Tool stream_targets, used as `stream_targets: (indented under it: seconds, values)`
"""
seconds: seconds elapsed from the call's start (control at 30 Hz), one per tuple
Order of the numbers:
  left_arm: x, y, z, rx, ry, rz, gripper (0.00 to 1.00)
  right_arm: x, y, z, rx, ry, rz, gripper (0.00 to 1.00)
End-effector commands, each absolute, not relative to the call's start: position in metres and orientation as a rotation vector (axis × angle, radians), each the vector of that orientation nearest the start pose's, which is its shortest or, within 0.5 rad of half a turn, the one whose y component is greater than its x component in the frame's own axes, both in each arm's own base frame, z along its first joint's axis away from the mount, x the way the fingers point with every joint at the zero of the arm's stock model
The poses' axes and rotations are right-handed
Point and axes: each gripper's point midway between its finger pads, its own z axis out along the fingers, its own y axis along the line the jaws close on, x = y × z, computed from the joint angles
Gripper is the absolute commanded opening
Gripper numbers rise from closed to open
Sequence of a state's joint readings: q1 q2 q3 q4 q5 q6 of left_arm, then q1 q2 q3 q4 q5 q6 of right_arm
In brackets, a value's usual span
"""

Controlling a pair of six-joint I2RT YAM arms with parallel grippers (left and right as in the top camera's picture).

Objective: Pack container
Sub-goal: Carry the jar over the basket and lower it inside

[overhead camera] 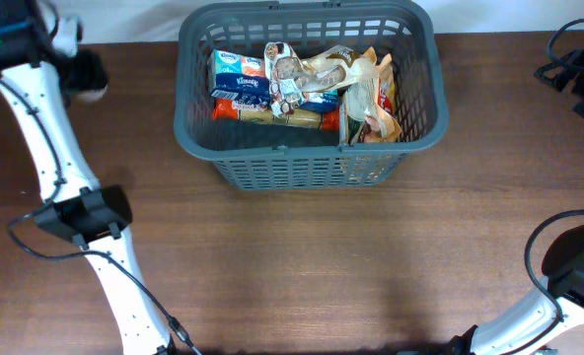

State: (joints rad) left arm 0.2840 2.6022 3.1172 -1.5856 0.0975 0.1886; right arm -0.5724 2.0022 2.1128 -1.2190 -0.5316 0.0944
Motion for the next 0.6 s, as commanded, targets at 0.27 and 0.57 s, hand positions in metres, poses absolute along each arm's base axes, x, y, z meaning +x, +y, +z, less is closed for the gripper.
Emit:
stream_targets:
  seconds: [0.27, 0.57]
  values:
    - [0.467, -0.022, 0.467, 0.421, 1.978, 0.149, 0.02, 0.441, -0.177, 0.24, 0.663, 2.441, 0.53, 0.99]
    - [0.439, -0.136, 0.412, 0.987, 2.017, 0.077, 0.02, 0.441, -0.177, 0.24, 0.663, 2.441, 0.53, 0.99]
